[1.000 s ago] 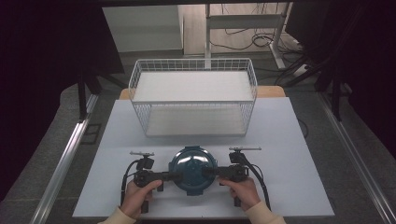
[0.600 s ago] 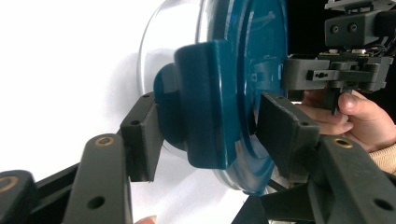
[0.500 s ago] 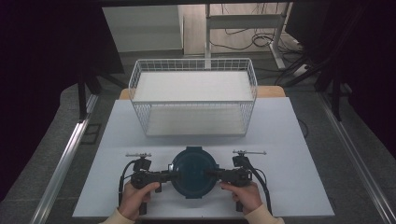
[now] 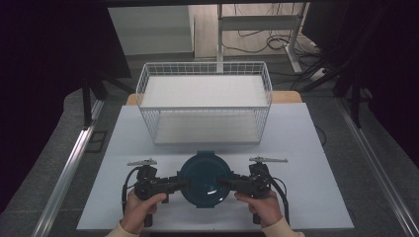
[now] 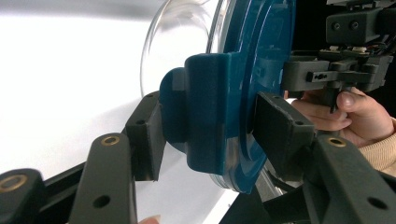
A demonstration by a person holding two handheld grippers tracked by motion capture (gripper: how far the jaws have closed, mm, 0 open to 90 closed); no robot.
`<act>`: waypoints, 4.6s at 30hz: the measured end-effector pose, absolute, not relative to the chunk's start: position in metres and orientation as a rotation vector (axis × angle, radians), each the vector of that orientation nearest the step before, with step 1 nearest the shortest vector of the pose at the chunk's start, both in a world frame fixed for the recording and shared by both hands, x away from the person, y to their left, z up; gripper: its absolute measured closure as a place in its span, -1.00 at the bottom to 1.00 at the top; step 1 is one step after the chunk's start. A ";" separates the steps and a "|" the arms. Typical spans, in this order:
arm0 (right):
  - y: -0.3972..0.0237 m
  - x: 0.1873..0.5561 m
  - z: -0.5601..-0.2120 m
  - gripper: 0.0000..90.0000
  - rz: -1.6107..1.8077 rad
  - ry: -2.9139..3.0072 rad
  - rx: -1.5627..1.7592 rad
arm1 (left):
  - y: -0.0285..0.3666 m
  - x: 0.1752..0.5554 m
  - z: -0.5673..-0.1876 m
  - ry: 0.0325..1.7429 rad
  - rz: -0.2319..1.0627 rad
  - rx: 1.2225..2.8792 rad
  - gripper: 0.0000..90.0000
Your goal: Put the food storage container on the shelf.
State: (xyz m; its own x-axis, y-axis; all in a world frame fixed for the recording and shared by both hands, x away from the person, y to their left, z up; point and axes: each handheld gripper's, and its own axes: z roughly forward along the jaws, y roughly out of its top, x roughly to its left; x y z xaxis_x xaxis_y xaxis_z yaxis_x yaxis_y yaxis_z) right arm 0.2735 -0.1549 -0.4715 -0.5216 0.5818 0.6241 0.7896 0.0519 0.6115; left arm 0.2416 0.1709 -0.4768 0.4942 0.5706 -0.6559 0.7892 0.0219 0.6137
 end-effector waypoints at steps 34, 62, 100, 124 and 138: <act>-0.146 0.280 -0.398 -0.18 -1.670 -2.296 -1.265 | 0.181 0.256 -0.408 1.018 -0.092 1.658 0.01; -0.137 0.334 -0.306 -0.18 -1.761 -2.362 -1.239 | 0.190 0.319 -0.324 0.931 -0.042 1.648 0.01; -0.134 0.441 -0.278 -0.18 -1.676 -2.309 -1.312 | 0.194 0.429 -0.301 0.975 -0.116 1.651 0.02; -0.133 0.483 -0.312 -0.28 -1.584 -2.063 -1.540 | 0.194 0.483 -0.338 1.138 -0.301 1.487 -0.08; -0.135 0.499 -0.327 -0.35 -1.589 -1.890 -1.640 | 0.191 0.494 -0.355 1.178 -0.372 1.413 -0.25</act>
State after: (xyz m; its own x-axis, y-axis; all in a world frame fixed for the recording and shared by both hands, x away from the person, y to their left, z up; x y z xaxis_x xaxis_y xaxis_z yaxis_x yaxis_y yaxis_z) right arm 0.4990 -0.1348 -0.3267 -0.3767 0.6054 0.7012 0.7948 -0.1775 0.5803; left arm 0.4940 0.1915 -0.3553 0.4364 0.4258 -0.7926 0.8038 0.2114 0.5561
